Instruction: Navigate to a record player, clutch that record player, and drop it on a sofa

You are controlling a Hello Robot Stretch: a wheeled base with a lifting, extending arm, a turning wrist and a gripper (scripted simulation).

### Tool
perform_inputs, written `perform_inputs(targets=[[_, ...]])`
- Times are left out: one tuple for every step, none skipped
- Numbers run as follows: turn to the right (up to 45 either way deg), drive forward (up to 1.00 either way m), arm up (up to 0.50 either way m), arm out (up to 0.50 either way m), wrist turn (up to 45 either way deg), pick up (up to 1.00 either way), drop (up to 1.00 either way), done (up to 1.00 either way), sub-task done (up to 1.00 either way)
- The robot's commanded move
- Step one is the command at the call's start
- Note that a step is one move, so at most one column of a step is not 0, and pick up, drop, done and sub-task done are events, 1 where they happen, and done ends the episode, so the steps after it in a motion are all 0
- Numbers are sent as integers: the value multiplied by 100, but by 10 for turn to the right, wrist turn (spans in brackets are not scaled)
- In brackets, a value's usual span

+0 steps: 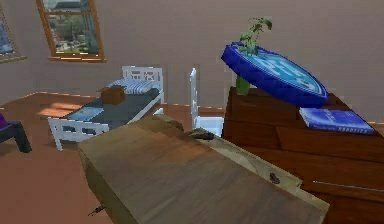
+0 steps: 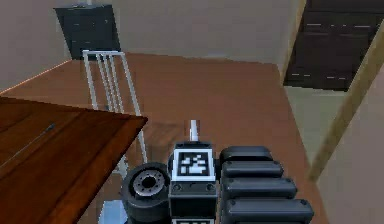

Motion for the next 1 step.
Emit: perform_inputs(targets=[[270,0,0,0,0,0,0,0,0]])
